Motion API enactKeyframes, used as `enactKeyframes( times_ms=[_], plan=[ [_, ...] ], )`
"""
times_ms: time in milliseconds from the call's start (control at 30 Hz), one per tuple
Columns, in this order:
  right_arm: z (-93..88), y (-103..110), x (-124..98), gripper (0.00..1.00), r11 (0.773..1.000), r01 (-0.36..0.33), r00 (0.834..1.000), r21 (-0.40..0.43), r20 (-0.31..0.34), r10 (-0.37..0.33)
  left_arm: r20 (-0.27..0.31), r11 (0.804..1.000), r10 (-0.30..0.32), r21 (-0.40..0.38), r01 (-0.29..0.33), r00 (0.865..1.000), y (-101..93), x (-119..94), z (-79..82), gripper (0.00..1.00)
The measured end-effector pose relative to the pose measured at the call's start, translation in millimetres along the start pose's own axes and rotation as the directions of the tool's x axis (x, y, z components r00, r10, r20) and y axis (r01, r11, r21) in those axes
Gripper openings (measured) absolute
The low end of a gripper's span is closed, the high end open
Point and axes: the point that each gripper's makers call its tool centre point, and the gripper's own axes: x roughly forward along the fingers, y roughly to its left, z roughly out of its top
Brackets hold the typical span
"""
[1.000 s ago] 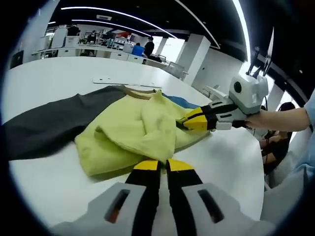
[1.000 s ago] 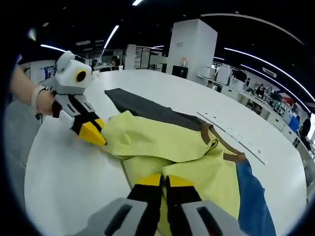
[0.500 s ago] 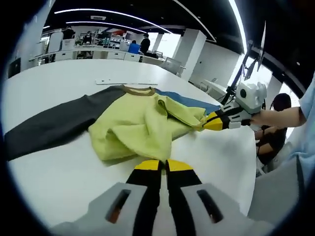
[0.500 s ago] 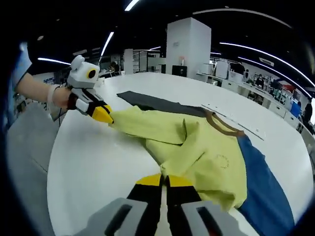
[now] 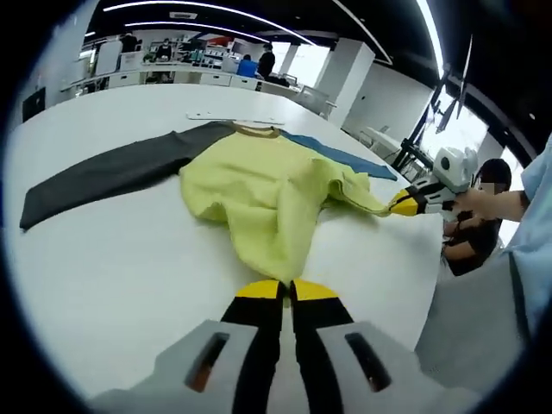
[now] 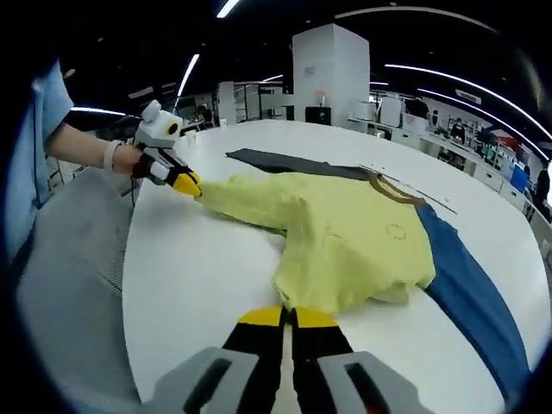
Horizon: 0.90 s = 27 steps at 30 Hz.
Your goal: Fold the garment on the visible template until the final outline fits inside the template.
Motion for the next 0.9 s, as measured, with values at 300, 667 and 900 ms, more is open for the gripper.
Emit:
enactKeyframes(
  times_ms=[300,667,900],
  plan=[
    [-19.6,11,-27,0.0,1.0,-0.026,0.999,0.003,-0.046,0.026,-0.053,1.0,0.014,0.017,-0.013,0.998,0.6,-17,-16.8,0.0],
    [-47.7,20,-50,0.0,0.995,-0.081,0.988,-0.05,-0.139,0.074,-0.11,1.0,0.026,0.0,-0.027,0.994,7.2,-31,-34.0,0.0],
    [-54.5,18,-68,0.0,0.991,-0.125,0.979,-0.05,-0.166,0.116,-0.149,1.0,0.017,-0.021,-0.02,0.989,8.2,-32,-40.7,0.0]
  ],
)
